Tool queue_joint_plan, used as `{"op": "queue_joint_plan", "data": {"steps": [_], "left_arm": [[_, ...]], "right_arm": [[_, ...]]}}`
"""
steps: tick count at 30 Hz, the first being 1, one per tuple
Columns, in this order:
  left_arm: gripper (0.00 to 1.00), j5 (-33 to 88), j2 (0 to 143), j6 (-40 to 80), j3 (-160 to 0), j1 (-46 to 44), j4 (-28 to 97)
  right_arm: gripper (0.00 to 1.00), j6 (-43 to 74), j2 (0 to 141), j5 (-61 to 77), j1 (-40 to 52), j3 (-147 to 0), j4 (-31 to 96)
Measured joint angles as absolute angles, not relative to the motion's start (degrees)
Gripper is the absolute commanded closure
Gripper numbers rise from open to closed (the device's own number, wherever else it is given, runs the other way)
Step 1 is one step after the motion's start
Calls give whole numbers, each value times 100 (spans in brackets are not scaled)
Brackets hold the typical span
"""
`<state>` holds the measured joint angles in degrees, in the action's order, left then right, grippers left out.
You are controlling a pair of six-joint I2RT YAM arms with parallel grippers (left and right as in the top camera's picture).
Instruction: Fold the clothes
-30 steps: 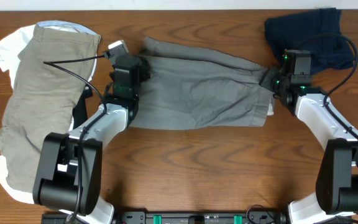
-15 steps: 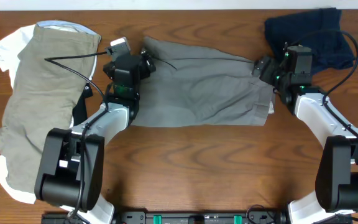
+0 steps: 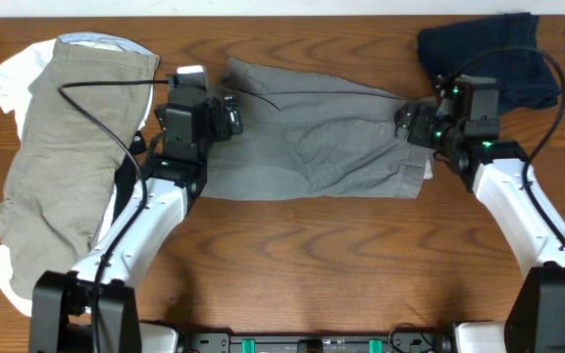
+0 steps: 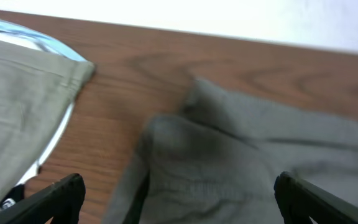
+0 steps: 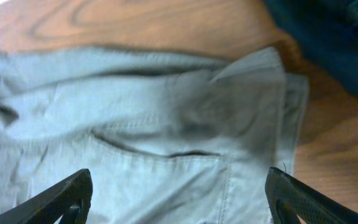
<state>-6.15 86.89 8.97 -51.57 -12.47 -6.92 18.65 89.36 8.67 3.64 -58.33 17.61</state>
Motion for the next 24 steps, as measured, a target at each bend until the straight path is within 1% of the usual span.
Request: {"op": "queue_joint_plan", "data": {"steps": [5, 10, 12, 15, 20, 24], "left_arm": [[2, -355, 9043, 338, -5157, -1247, -810], [0, -276, 9461, -158, -5157, -1245, -1319], [1, -257, 9692, -285, -5162, -1219, -1522], [7, -222, 10101, -373, -5275, -1125, -1538], [22, 10, 10676, -471, -5682, -937, -1323], [27, 132, 10818, -467, -5874, -910, -1170]], "right_arm": [[13, 1684, 8936, 878, 554, -5833, 1898], [13, 1605, 8936, 867, 587, -5833, 1949], [13, 1594, 8936, 864, 587, -5833, 1949], [13, 1586, 8936, 856, 587, -5833, 1953], [14, 1584, 8936, 856, 587, -5833, 1962], [14, 1584, 8936, 856, 587, -5833, 1968]]}}
